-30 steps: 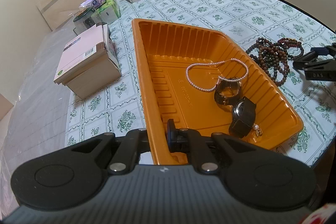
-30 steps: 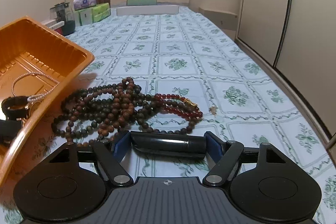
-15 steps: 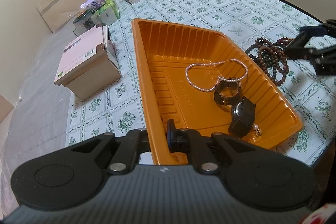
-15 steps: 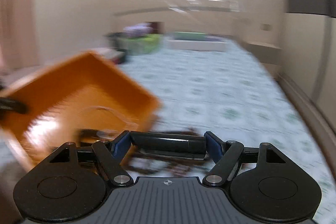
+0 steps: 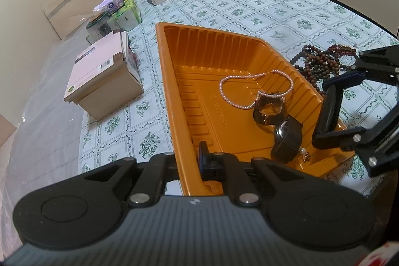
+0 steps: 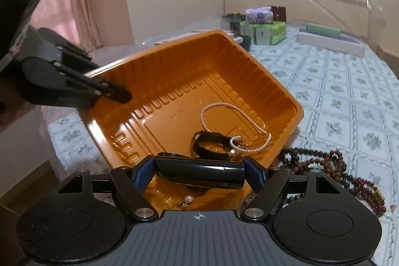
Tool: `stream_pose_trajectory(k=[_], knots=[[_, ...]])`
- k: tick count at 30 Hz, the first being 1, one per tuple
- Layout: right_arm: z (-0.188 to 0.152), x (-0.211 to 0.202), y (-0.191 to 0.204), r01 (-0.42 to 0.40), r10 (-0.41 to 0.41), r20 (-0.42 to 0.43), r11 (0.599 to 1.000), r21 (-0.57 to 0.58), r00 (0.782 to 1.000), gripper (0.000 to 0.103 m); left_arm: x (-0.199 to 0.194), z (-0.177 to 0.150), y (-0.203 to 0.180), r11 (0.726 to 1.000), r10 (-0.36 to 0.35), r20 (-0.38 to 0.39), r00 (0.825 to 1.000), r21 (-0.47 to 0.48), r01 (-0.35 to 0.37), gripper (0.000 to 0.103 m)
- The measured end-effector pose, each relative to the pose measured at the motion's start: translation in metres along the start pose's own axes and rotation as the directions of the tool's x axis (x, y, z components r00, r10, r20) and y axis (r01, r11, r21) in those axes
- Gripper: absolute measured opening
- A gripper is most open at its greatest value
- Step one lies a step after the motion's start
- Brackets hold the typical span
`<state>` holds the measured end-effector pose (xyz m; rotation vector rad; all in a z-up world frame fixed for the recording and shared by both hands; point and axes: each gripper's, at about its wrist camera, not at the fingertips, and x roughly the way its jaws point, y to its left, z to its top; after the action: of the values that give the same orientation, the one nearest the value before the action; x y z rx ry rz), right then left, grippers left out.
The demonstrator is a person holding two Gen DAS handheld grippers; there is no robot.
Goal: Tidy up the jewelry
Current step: 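Carry the black cylinder into the orange tray and open the right gripper, then grasp a dark wooden bead bracelet from the pile with the right gripper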
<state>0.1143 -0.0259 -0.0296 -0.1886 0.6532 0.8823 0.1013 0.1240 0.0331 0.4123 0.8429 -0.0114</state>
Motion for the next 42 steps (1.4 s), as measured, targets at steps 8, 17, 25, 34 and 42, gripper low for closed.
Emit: stream_pose_trajectory(k=[8, 17, 25, 34, 42], knots=[[-0.001, 0.003, -0.007, -0.02, 0.021, -0.02, 0.999, 0.037, 1.0, 0.075, 0.0, 0.0, 0.0, 1.0, 0.0, -0.001, 1.0, 0.0, 0.0, 0.007], [-0.002, 0.009, -0.001, -0.015, 0.015, -0.029, 1.0, 0.017, 0.999, 0.075, 0.0, 0.0, -0.001, 1.0, 0.0, 0.0, 1.0, 0.0, 0.0, 0.007], [-0.007, -0.012, -0.009, 0.013, -0.015, 0.03, 0.998, 0.061, 0.999, 0.082, -0.001, 0.0, -0.001, 1.0, 0.002, 0.001, 1.0, 0.002, -0.002, 0.007], [-0.033, -0.043, -0.04, 0.208, -0.21, 0.002, 0.97, 0.125, 0.978, 0.082, 0.0, 0.0, -0.003, 1.0, 0.002, 0.001, 1.0, 0.0, -0.002, 0.007], [-0.054, -0.065, -0.097, 0.402, -0.4, -0.055, 0.887, 0.229, 0.915, 0.082, -0.001, 0.002, -0.004, 1.0, 0.004, -0.001, 1.0, 0.0, -0.004, 0.007]])
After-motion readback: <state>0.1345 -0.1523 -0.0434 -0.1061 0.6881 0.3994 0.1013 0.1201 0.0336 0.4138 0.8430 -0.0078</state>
